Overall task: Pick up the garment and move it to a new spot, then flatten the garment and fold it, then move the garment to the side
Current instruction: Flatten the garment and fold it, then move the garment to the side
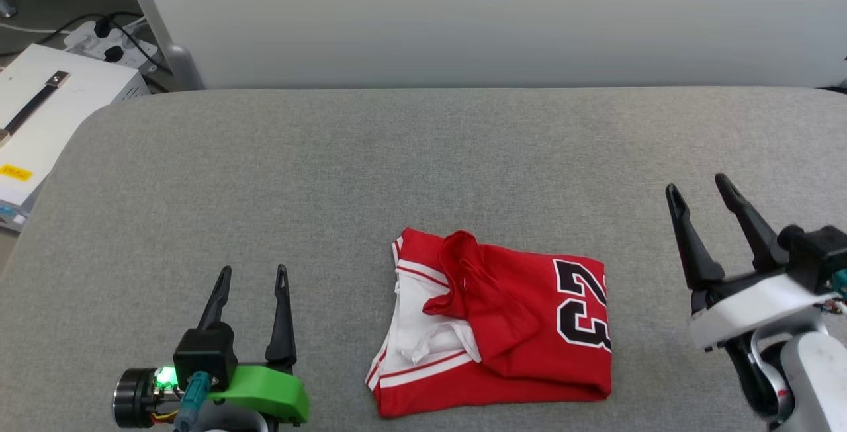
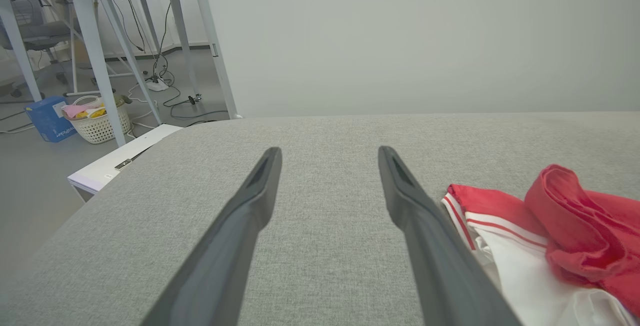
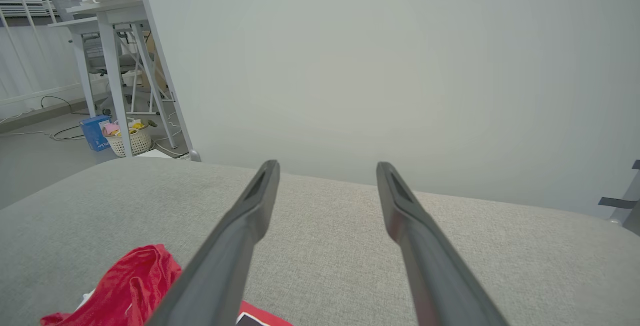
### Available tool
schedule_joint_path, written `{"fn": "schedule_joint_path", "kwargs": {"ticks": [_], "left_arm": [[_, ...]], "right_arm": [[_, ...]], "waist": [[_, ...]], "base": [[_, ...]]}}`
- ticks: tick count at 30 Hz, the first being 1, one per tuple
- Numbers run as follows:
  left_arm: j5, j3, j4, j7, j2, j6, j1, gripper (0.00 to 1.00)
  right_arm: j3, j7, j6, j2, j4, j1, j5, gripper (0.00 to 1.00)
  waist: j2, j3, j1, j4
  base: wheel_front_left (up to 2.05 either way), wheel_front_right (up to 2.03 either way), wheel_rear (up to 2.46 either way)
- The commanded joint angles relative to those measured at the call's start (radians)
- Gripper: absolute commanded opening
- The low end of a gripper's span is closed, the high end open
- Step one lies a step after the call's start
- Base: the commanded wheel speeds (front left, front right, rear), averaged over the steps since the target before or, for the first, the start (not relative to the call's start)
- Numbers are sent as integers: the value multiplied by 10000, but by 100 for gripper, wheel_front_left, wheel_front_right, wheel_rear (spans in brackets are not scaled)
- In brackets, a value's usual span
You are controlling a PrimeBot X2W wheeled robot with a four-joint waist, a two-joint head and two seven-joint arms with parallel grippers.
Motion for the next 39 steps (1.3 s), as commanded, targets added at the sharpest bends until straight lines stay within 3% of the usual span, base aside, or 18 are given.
{"fn": "schedule_joint_path", "kwargs": {"ticks": [1,10,19,34,39], "left_arm": [[-34,27,-66,-57,14,7,196,100],[-59,29,-298,-57,-32,0,659,100],[-55,34,-370,-57,-59,19,878,100],[-10,-36,-353,-57,-89,36,857,100],[-13,-46,-361,-57,-98,45,752,100]], "right_arm": [[-176,-82,-7,178,-152,392,-157,100],[-783,-179,-7,1352,-898,2135,-760,100],[-1335,-193,-7,1938,-1233,2932,-1230,100],[-1427,-196,-7,1843,-1319,2808,-1635,100],[-1336,-196,-7,1082,-1538,1845,-1648,100]], "waist": [[-1,-186,0,-143],[-1,-390,0,-201],[-1,-433,0,-112],[-1,-352,0,-17],[-1,-226,0,59]], "base": [[0,0,0],[0,0,0],[0,0,0],[0,0,0],[0,0,0]]}}
